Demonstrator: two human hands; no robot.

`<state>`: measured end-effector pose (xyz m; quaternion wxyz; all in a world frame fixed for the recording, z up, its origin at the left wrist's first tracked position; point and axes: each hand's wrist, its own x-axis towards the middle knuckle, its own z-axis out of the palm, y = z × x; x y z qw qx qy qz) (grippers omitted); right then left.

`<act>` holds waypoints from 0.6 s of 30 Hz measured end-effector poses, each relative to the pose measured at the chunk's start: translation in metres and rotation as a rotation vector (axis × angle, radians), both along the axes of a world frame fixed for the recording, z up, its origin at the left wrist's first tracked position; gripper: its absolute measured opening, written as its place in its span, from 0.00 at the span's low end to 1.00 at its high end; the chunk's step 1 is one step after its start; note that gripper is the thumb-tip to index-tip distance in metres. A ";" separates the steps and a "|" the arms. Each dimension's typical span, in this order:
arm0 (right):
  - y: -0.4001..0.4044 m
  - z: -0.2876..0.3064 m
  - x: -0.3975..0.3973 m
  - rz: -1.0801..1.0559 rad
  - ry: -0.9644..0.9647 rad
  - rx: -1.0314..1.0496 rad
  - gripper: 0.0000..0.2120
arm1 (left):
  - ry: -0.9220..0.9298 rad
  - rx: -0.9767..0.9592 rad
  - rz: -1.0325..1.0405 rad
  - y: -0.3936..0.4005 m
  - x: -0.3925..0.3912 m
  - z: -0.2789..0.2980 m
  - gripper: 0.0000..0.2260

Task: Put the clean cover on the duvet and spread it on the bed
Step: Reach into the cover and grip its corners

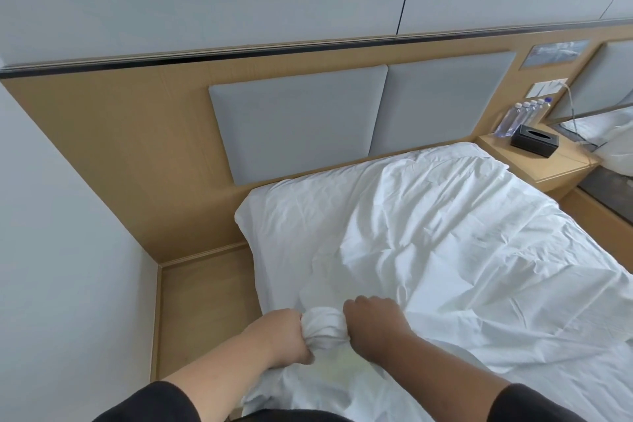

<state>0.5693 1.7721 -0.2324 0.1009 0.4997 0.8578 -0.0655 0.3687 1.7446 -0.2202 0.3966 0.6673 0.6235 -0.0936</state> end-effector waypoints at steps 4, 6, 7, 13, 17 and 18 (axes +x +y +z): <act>0.010 0.008 0.019 0.026 0.350 0.378 0.17 | -0.115 0.005 -0.031 0.002 0.017 0.031 0.09; 0.016 0.011 0.025 -0.042 0.598 0.449 0.17 | -0.165 0.088 -0.085 -0.002 0.027 0.048 0.09; 0.019 0.015 0.025 -0.074 0.683 0.443 0.16 | -0.192 0.119 -0.081 -0.004 0.030 0.054 0.09; 0.032 0.044 0.026 -0.108 0.719 0.133 0.22 | -0.343 0.187 0.059 0.000 0.026 0.059 0.13; 0.032 0.052 0.020 -0.079 0.657 -0.014 0.07 | -0.553 -0.032 0.172 -0.001 0.015 0.053 0.16; 0.030 0.052 0.018 -0.057 0.666 -0.046 0.07 | -0.604 -0.078 0.176 -0.003 0.013 0.052 0.15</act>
